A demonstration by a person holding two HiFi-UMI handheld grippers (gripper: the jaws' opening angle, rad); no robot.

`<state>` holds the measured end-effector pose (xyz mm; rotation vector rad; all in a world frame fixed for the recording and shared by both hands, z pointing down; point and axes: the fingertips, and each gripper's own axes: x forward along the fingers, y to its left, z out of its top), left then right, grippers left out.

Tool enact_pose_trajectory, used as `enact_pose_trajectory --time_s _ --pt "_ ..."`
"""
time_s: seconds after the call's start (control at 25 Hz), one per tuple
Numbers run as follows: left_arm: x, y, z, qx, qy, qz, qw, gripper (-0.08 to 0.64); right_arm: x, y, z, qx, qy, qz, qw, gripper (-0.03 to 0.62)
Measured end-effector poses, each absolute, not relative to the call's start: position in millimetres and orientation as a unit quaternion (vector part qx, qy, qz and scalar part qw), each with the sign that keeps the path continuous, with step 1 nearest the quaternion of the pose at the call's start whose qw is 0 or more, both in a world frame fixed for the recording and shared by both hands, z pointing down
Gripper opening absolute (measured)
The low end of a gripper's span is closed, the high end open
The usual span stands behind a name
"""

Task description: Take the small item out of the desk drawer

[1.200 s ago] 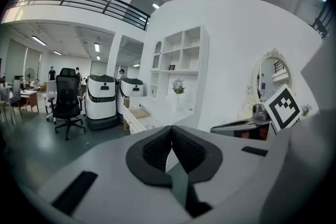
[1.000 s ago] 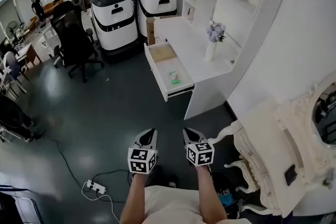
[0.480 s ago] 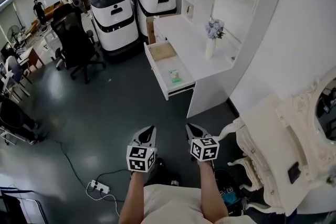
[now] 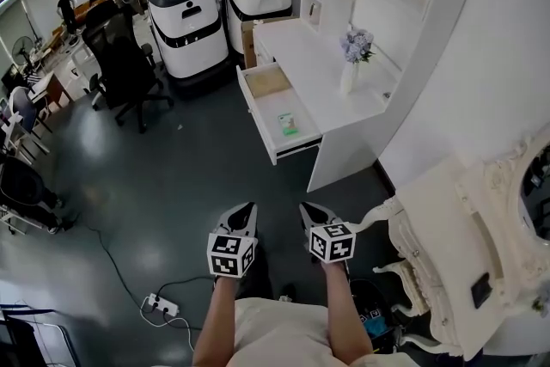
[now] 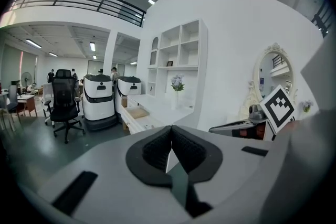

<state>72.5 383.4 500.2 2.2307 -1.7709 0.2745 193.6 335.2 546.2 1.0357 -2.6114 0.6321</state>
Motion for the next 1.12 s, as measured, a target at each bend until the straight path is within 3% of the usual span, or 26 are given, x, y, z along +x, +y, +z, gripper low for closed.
enact_pose_trajectory --time_s 0.56,1.12 --pt "27 246 494 0.777 -0.606 0.082 0.147 0.017 150 211 553 0.361 -0.893 0.235 0.134 0.021" --pt "-57 75 494 0.8 -0.566 0.099 0.172 0.017 61 59 560 0.388 -0.869 0.274 0.141 0.021"
